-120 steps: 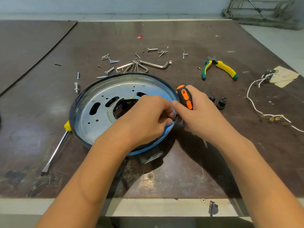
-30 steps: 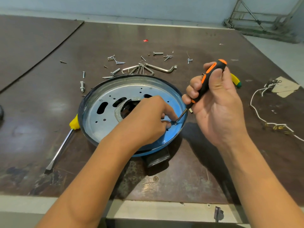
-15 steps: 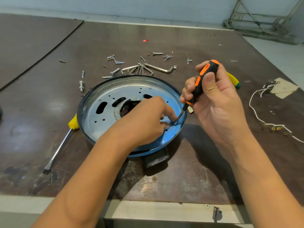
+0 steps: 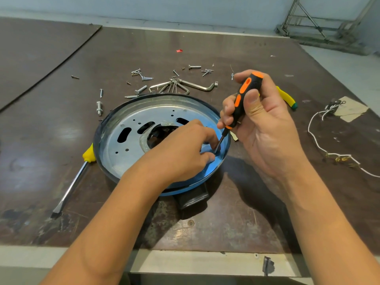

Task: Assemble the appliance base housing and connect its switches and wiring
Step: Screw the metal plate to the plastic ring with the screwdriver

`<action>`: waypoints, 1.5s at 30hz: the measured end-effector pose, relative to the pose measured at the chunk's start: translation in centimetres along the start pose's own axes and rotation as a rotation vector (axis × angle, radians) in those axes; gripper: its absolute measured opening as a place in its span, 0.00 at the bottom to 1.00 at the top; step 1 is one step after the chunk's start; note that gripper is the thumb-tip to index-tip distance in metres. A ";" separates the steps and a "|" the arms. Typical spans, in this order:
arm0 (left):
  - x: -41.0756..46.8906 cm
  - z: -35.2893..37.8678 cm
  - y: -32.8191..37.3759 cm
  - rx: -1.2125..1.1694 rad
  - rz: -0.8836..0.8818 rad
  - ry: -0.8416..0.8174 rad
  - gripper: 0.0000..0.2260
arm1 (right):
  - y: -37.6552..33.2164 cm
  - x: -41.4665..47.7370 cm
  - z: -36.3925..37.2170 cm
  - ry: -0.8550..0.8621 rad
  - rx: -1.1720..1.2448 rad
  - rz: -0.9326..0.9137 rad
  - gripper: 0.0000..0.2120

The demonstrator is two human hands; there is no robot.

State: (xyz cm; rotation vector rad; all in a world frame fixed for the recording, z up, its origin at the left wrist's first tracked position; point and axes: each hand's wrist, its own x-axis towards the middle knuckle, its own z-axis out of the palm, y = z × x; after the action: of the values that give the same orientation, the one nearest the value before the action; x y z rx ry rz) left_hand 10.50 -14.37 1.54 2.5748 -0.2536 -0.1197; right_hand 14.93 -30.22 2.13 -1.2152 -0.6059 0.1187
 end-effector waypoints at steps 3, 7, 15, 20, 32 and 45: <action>0.1 0.3 0.3 0.026 -0.009 0.012 0.03 | 0.0 0.1 -0.1 0.016 0.026 0.013 0.10; 0.1 0.5 0.9 0.078 -0.009 0.044 0.01 | 0.1 0.2 -0.3 0.020 0.050 0.020 0.10; 0.2 0.3 0.6 0.082 0.013 0.042 0.05 | -0.2 -0.1 0.2 -0.043 -0.036 -0.022 0.10; 0.1 -0.1 0.2 -0.008 0.029 0.030 0.10 | -0.1 0.0 0.6 0.039 -0.124 -0.132 0.09; 0.3 0.2 0.4 -0.084 0.056 0.133 0.07 | -1.0 0.6 1.7 0.105 0.024 -0.068 0.08; 0.0 0.1 0.5 -0.184 0.090 0.138 0.10 | -1.5 0.5 1.9 0.125 -0.004 -0.080 0.05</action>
State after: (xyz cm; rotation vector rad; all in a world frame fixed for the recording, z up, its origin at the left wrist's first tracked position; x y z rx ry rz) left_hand 10.44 -14.87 1.71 2.3721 -0.2925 0.0648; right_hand 14.03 -28.97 4.09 -1.1907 -0.5448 -0.0256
